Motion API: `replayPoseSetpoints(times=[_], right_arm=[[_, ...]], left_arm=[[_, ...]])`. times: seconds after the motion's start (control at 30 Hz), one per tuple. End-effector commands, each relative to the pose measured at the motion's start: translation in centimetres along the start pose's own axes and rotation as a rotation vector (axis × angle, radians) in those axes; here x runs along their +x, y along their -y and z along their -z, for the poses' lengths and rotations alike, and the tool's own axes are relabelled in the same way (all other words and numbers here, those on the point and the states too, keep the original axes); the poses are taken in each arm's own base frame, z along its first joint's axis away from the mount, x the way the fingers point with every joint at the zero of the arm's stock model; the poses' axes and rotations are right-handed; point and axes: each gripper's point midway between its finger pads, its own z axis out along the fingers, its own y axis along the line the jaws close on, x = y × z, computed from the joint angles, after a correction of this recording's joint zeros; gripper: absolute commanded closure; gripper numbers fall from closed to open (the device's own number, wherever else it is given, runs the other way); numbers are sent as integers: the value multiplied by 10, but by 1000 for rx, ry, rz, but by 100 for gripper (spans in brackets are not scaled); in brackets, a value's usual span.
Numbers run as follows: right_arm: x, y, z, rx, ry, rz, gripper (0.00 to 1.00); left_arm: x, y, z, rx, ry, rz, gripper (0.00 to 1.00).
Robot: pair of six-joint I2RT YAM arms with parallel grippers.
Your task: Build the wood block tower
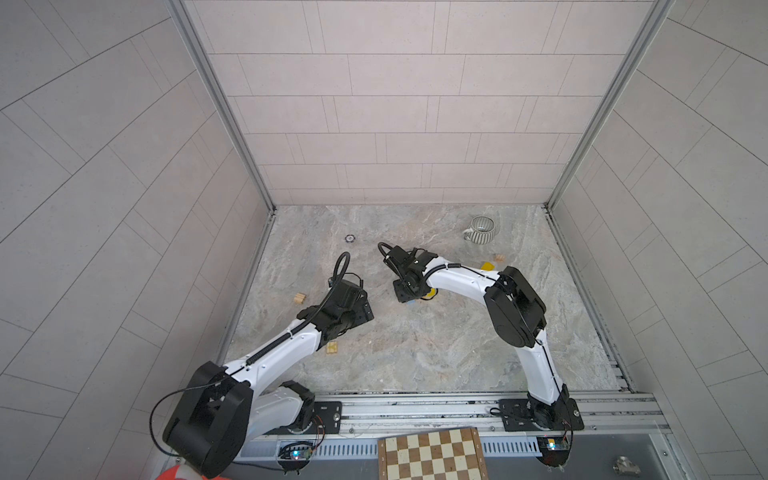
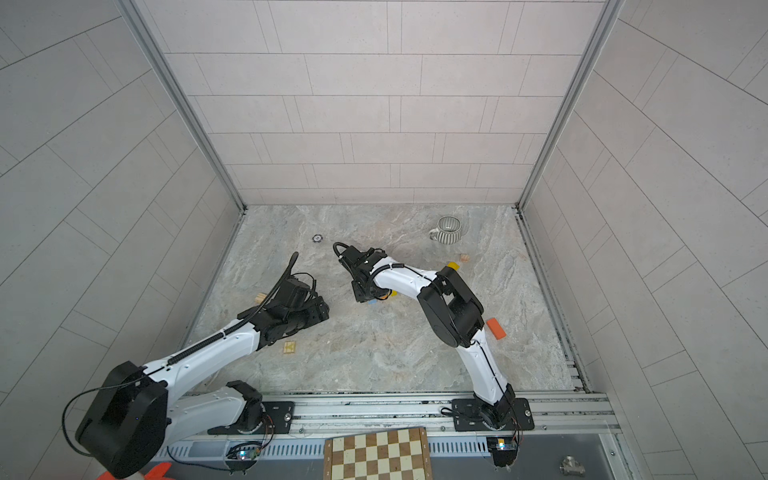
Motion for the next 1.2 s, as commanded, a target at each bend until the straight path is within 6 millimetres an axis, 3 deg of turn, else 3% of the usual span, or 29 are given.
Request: replayPoseSetpoints(times=[0.0,0.4,1.1,1.17], right_arm=[[-1,-3,-3,14,-3,-10,61],[-4,-3,-1,17,2,-10,77],[-17,12,37,28,38,-4,77],[-17,10,37,21,32,-2,74]], left_arm=[[0,-3,1,0,6,8,12],[0,-4,2,2,8,12,12],[-7,10,5,28,-12,8,12],[-8,11,5,31,-14,6,13]])
